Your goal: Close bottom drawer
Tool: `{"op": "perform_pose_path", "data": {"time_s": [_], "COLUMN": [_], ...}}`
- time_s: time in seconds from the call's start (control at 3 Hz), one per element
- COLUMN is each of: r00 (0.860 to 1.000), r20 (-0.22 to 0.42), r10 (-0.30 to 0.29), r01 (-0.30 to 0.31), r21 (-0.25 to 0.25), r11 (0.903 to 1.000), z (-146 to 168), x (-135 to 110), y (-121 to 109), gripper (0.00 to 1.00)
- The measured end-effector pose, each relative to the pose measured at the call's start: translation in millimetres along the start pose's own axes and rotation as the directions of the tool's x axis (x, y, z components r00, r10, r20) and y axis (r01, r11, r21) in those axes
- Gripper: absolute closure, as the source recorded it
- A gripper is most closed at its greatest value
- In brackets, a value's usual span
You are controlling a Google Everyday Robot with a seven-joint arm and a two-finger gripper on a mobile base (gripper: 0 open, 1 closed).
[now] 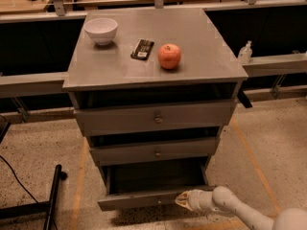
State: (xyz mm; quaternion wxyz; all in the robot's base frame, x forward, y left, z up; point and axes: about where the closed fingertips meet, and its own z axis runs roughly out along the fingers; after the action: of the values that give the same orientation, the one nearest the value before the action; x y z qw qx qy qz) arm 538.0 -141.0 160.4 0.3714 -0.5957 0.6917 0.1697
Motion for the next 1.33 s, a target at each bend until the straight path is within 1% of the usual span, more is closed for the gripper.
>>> {"op": "perform_pose_path", "data": {"time_s": [0.33,0.67,1.0,1.33], "r00": [1.000,1.000,0.998,0.998], "r20": [0.000,0.017,0.039,0.046], "r10": [0.000,0.025,0.040,0.048], "r01": [0.000,-0.025,-0.038,-0.044], "r21": [0.000,-0.013,-0.061,-0.096], "r11": [1.0000,0.9996,0.9974,0.9944], "z": [0,-6,-6,-6], "x": [0,13,20,25], "y": [0,12,21,28], "gripper": [1.00,1.00,1.00,1.00]}}
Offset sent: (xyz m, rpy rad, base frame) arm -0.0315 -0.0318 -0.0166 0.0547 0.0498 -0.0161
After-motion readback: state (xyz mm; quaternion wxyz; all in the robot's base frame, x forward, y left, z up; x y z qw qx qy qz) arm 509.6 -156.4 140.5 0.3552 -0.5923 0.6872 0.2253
